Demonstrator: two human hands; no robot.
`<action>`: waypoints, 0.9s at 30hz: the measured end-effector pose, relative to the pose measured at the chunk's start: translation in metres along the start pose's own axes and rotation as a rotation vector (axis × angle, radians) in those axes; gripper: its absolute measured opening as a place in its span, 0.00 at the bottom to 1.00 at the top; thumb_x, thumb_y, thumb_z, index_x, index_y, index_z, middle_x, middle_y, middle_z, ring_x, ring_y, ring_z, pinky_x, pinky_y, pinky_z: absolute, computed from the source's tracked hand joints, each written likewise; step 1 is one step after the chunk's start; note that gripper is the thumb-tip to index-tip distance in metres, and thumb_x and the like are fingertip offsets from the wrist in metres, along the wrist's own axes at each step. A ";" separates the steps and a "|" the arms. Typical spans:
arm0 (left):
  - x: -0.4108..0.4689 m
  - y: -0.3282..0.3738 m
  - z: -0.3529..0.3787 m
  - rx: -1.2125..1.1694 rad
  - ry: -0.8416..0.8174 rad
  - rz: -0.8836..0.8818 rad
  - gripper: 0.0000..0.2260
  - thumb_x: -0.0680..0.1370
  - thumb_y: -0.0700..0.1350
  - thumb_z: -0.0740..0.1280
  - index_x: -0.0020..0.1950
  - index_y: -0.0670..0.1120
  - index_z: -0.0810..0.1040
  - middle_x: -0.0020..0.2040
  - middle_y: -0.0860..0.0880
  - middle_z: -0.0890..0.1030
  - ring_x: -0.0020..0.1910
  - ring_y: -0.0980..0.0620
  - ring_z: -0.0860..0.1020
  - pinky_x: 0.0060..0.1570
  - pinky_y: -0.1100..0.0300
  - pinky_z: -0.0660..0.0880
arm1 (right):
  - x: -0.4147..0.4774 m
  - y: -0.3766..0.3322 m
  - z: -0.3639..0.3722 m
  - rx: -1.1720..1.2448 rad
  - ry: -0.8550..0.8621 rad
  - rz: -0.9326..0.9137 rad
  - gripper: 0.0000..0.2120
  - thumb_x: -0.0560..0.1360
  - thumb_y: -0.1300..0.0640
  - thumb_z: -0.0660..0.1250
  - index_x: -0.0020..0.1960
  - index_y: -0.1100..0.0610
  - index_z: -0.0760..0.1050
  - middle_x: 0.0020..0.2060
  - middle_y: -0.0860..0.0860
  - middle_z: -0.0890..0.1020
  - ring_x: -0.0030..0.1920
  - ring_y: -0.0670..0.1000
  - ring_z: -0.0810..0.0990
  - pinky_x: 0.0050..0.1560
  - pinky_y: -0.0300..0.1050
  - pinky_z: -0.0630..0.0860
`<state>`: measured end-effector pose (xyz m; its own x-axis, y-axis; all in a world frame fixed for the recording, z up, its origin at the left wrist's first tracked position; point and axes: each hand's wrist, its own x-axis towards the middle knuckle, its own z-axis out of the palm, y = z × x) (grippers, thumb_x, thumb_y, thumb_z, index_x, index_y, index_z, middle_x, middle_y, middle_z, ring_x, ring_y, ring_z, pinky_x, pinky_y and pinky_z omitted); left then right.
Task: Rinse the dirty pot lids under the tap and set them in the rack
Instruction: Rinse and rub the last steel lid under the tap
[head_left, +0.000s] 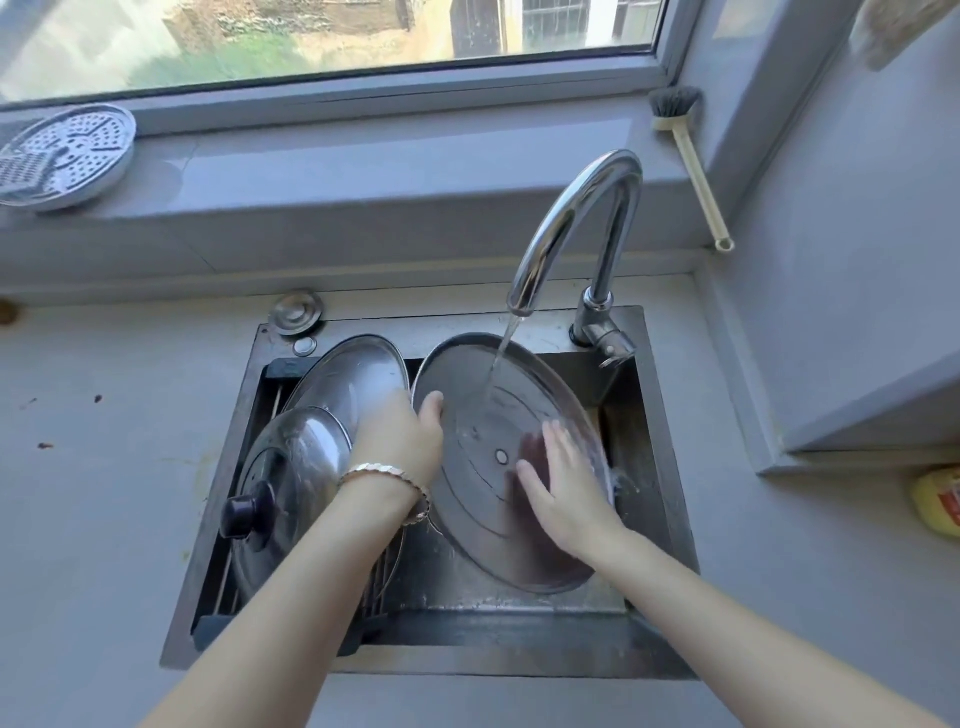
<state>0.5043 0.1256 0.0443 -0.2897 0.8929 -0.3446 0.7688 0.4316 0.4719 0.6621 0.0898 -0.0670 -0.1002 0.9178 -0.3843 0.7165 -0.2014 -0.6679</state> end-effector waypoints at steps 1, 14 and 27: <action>0.000 -0.002 0.002 -0.068 0.023 0.009 0.15 0.80 0.51 0.55 0.40 0.41 0.66 0.44 0.39 0.75 0.45 0.41 0.71 0.39 0.55 0.60 | 0.008 -0.007 0.001 -0.050 0.072 0.041 0.31 0.80 0.45 0.49 0.76 0.57 0.43 0.76 0.52 0.44 0.75 0.49 0.40 0.73 0.44 0.37; -0.009 -0.018 0.024 -0.477 0.217 0.032 0.15 0.81 0.49 0.53 0.45 0.42 0.74 0.37 0.52 0.74 0.43 0.47 0.72 0.40 0.60 0.62 | 0.053 -0.094 -0.002 -0.174 0.262 -0.288 0.30 0.80 0.48 0.51 0.76 0.59 0.45 0.76 0.55 0.44 0.76 0.53 0.41 0.72 0.47 0.35; -0.005 -0.015 0.027 -0.547 0.212 0.013 0.19 0.81 0.50 0.51 0.60 0.40 0.75 0.60 0.41 0.77 0.60 0.45 0.74 0.55 0.59 0.65 | 0.040 -0.071 -0.030 -0.410 0.002 -0.744 0.35 0.77 0.44 0.59 0.75 0.58 0.49 0.76 0.53 0.49 0.76 0.49 0.46 0.75 0.47 0.43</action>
<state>0.5100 0.1116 0.0169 -0.4335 0.8803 -0.1927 0.3831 0.3735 0.8448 0.6278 0.1514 -0.0157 -0.6434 0.7627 0.0654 0.6580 0.5946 -0.4621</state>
